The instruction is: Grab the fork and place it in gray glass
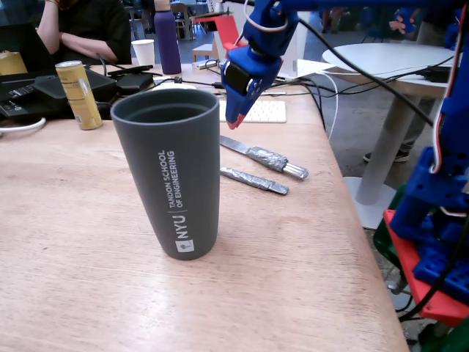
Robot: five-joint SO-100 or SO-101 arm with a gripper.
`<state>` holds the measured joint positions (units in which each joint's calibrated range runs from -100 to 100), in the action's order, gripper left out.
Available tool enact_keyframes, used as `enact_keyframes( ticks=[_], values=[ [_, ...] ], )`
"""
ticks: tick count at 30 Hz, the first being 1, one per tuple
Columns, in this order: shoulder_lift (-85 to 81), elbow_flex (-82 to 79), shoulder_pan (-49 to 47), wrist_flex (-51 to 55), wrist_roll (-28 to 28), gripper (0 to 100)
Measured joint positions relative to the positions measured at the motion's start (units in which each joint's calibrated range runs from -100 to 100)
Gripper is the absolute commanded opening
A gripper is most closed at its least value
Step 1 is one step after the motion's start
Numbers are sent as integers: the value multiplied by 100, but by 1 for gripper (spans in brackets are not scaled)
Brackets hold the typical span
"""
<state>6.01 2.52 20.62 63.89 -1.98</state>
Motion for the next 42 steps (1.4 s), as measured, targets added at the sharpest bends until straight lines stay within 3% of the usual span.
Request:
enact_keyframes(
  ticks=[5, 14, 16, 20, 22, 37, 42],
  values=[
    [138, 0, 0, 0, -366, 0],
    [311, 0, 0, 0, -420, 0],
    [355, 0, 0, 0, -444, 13],
    [640, 0, 0, 17, -435, 51],
    [640, 0, 0, 17, -435, 59],
    [1522, 72, -9, 0, -415, 59],
    [1868, 451, -498, -8, -420, 59]
  ],
)
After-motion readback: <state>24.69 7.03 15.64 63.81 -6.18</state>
